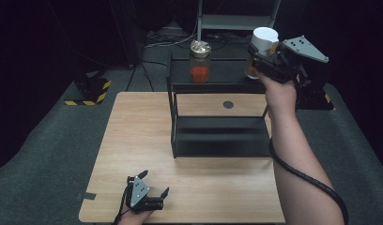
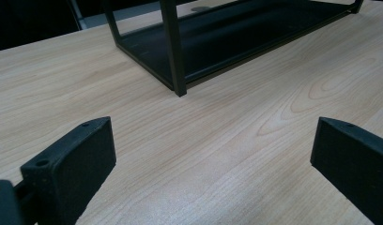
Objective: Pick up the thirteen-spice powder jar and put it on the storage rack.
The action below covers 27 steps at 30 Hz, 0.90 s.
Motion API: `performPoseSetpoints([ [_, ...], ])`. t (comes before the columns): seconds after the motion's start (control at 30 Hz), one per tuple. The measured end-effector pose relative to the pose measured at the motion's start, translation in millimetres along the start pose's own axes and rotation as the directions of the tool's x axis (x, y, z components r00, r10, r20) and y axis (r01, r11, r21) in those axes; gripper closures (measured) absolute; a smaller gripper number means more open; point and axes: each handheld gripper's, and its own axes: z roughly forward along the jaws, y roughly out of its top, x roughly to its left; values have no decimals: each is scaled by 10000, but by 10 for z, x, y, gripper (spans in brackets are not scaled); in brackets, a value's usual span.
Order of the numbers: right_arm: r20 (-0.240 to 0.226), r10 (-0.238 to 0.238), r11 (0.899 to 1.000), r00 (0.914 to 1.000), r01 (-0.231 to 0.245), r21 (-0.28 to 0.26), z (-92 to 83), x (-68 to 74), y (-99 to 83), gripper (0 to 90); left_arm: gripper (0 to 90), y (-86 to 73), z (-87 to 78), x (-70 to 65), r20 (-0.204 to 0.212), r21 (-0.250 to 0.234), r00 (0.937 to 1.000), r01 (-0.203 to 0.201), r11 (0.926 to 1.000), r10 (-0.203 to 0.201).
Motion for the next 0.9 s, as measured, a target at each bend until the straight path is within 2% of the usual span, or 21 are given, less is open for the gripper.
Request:
performPoseSetpoints([
  [0.27, -29, -241, 9995, 9997, 241, 213, 80, 2, -65, 298, 5, -10, -4, 2, 6, -55, 10000, 12, 10000, -12],
  [0.4, -95, 30, 9997, 10000, -28, 229, 98, -16, -96, 298, 5, -9, -4, 4, 17, -49, 10000, -8, 10000, 8],
  [0.9, -19, 77, 10000, 10000, -77, 21, 110, -28, -177, 295, 5, -20, -8, 7, 46, -110, 10000, 19, 9999, -19],
])
